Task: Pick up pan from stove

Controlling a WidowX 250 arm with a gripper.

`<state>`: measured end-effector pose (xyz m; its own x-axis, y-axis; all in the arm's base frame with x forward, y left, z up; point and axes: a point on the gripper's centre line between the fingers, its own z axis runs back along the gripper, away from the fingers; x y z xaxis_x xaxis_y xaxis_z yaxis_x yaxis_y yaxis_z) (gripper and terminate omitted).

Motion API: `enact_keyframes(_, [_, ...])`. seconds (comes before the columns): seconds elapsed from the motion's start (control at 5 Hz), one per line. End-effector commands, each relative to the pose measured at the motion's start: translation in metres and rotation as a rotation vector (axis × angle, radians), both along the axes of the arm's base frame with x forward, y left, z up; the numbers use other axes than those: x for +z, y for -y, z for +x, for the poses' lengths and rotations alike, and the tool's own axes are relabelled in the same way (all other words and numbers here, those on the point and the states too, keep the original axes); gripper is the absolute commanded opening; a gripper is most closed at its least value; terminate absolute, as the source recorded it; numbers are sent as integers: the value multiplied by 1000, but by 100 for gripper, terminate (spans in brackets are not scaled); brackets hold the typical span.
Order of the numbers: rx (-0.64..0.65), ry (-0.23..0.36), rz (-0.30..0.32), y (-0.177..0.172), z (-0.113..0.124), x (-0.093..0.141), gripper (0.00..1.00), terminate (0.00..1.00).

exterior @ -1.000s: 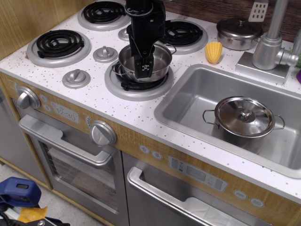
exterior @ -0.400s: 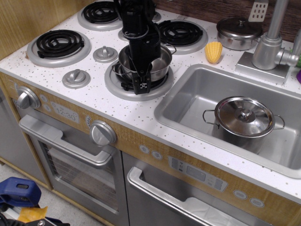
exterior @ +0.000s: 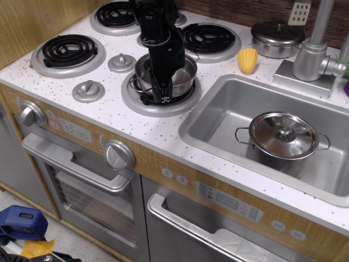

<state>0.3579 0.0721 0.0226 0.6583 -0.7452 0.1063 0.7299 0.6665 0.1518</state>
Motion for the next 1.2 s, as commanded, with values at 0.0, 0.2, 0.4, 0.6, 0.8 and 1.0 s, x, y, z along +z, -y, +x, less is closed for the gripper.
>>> enact_keyframes(0.0, [-9,71,52,-4,5,25,0,0])
enact_keyframes(0.2, [-18,86,125,-5,6,44,0,0])
enact_keyframes(0.4, [-32,63,122,-7,7,62,0,0])
enact_keyframes(0.6, [-57,84,133,-8,8,74,0,0])
enact_keyframes(0.8, [-72,93,141,-7,10,84,0,0])
enact_keyframes(1.0, [-85,120,162,-4,9,87,0,100])
